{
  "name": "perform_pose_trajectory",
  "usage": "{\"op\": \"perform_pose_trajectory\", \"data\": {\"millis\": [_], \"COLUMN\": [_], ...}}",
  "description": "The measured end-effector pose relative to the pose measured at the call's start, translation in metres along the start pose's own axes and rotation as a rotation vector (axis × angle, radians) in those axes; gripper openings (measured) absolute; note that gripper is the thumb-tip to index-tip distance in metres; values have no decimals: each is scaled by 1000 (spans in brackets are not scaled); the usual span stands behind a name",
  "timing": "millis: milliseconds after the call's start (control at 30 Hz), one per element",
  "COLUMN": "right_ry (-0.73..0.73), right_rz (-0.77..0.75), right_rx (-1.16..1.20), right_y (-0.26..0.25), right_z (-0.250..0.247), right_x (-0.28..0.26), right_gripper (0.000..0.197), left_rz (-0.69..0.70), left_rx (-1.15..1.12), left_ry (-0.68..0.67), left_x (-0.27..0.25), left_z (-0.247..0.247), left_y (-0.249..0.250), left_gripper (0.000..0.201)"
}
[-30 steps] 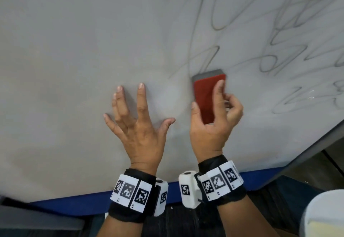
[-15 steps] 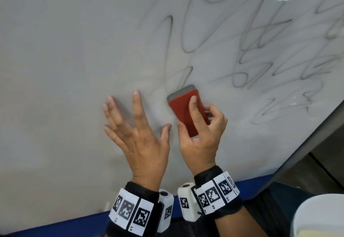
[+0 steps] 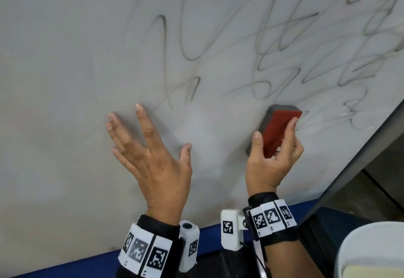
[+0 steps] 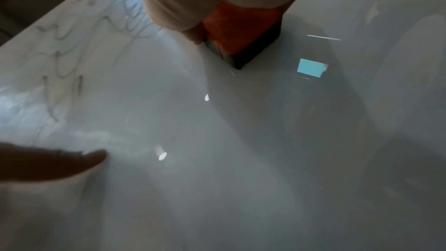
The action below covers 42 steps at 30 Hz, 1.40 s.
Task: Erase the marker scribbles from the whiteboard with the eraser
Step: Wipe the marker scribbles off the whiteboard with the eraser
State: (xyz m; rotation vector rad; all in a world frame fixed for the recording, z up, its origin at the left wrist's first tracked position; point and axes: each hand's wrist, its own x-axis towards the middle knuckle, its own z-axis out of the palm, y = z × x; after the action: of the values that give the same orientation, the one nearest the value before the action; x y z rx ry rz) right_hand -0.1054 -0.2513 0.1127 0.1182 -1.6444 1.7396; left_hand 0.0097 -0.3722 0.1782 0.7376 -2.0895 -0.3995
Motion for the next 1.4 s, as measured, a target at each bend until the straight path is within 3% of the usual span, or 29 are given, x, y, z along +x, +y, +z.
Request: {"op": "perform_pose_trajectory", "data": {"millis": [167, 333, 433, 567, 667, 867, 967, 1067, 1267, 1400], "right_ry": [4, -230, -220, -62, -72, -327, -253, -182, -354, -220], "right_rz": [27, -324, -444, -278, -223, -500, -524, -444, -594, -555], "right_rx": [17, -76, -116, -40, -20, -96, -139, -114, -126, -125], "right_y": [-15, -49, -43, -34, -52, -75, -71, -77, -92, -83], "right_z": [5, 31, 30, 27, 39, 54, 49, 56, 71, 67], "right_x": [0, -33, -21, -5, -24, -64, -47, -52, -90, -66], "right_gripper": [79, 69, 63, 69, 71, 61, 59, 59, 60, 57], "left_rz": [14, 45, 53, 8, 29, 93, 100, 70, 115, 141], "left_rx": [28, 65, 58, 86, 108, 165, 174, 183, 192, 201], "left_ry": [6, 40, 81, 36, 18, 15, 20, 23, 36, 34], "left_x": [-3, -1, 7, 14, 13, 13, 15, 18, 19, 21], "left_z": [2, 0, -9, -19, -19, -22, -27, -30, -33, -35], "left_y": [3, -4, -16, -31, -34, -53, -64, -73, -87, -90], "left_gripper": [116, 113, 114, 123, 125, 124, 124, 128, 118, 120]}}
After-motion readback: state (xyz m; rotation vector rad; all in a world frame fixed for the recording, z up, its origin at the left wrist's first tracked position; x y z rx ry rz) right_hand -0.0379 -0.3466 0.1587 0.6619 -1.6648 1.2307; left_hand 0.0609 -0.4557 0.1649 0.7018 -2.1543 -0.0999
